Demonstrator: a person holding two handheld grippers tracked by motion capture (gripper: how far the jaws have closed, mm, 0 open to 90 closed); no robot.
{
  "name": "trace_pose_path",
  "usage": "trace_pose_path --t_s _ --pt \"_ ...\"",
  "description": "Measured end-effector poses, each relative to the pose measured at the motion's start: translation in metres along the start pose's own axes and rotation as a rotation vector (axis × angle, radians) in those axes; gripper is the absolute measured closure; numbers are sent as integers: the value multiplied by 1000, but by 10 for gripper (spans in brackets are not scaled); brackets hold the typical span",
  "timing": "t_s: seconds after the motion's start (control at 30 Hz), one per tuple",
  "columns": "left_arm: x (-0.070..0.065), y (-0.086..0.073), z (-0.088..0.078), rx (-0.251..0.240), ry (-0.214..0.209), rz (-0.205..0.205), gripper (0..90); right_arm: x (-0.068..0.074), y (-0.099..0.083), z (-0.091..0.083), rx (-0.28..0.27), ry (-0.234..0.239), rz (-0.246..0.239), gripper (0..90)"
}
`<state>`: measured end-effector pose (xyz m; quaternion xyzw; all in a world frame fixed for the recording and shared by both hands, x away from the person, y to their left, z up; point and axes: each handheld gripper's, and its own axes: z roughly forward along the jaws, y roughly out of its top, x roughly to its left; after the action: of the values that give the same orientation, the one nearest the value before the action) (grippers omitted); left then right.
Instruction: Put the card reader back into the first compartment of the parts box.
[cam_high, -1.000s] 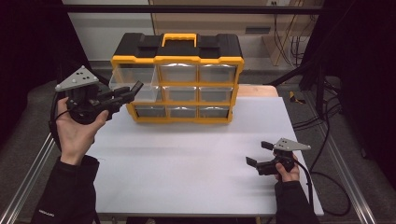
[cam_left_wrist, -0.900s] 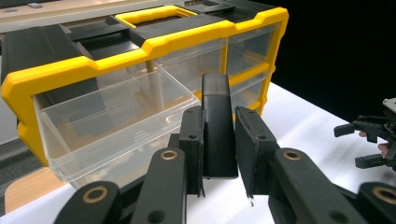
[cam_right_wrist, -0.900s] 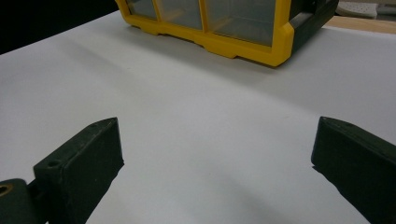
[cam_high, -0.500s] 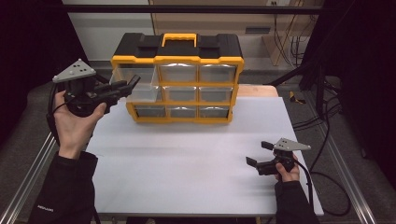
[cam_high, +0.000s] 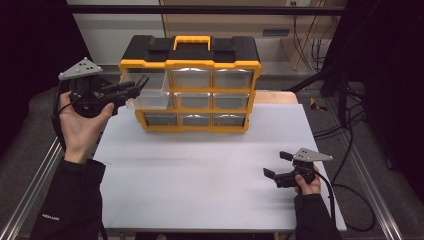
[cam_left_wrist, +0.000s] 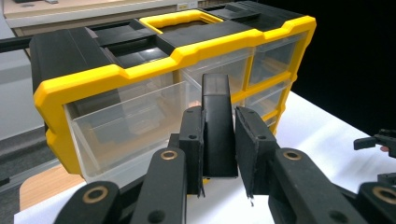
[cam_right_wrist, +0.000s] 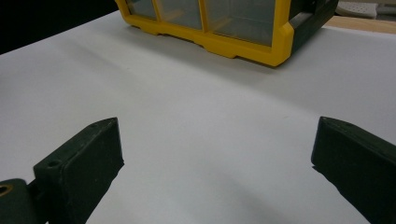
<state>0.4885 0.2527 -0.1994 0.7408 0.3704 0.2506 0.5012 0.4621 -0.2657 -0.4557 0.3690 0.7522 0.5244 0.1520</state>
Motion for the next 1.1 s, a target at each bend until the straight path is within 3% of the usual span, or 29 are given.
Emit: trace_pose_path --t_s 1.1 --pt "17 9 22 29 59 10 727 0 0 0 1 -1 0 23"
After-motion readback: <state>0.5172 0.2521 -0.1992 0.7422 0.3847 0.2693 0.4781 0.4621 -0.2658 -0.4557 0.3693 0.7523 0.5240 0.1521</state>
